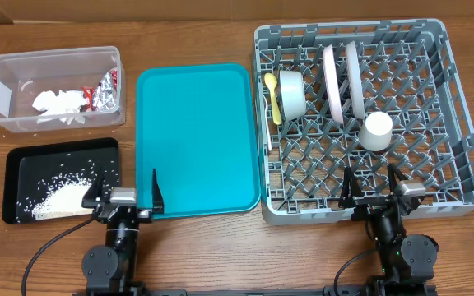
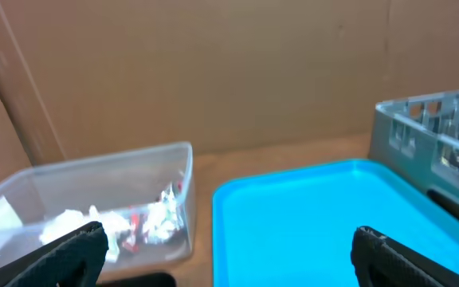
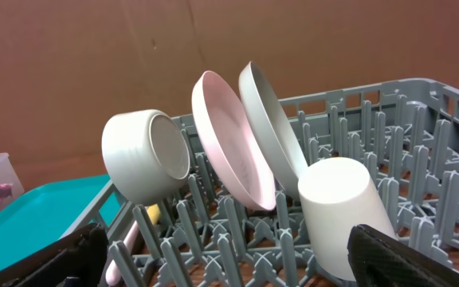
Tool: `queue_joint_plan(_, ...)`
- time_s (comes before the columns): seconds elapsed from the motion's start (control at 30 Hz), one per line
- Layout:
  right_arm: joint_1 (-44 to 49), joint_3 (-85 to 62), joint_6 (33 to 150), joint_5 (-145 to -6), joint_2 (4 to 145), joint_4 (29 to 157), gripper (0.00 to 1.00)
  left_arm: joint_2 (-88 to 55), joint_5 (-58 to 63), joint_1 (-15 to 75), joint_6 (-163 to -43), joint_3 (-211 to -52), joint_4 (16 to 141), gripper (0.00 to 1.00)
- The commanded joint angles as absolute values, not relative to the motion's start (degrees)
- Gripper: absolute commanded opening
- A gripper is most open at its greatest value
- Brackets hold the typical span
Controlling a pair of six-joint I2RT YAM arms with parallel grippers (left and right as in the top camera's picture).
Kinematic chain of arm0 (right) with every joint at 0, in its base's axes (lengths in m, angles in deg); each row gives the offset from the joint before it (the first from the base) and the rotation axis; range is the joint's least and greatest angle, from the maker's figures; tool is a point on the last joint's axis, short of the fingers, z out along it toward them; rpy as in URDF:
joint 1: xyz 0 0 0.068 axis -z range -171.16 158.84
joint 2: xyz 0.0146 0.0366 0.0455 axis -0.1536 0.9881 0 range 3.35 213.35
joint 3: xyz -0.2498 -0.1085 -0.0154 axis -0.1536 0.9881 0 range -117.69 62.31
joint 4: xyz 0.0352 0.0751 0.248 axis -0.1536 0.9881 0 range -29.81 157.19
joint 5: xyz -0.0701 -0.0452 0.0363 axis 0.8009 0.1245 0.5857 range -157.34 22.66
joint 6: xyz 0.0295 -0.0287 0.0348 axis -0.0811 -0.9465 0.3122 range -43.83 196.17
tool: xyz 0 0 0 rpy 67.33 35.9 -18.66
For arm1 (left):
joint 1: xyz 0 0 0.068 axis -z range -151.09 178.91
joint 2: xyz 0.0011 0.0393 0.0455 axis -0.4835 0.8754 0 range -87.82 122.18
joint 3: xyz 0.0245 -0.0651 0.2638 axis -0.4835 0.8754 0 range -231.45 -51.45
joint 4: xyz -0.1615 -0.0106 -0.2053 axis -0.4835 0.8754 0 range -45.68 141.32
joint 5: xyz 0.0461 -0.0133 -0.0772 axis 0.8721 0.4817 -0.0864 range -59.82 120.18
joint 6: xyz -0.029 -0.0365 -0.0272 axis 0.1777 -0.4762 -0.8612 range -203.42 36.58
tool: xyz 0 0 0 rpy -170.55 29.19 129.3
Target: Sort waste into correct bins and load items into the dishwasher rack
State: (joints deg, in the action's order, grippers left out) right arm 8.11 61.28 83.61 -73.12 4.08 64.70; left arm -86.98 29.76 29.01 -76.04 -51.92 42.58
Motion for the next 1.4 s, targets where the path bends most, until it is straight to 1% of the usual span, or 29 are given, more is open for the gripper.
queue_joint_plan(0.0, 8.5, 61.8, 83.6, -73.2, 3.7, 64.4, 1.0, -87.6, 30.0, 28.6, -77.0, -51.7, 47.5, 1.0)
queue_joint_plan(0.03, 8.5, 61.8, 83.6, -73.2, 3.7, 64.4, 1.0, -87.5, 30.0, 28.6, -77.0, -51.7, 49.2, 1.0)
queue_joint_plan(1.37, 8.5, 61.8, 83.6, -73.2, 3.7, 64.4, 1.0, -87.1, 30.0, 28.6, -77.0, -51.8, 48.8, 1.0)
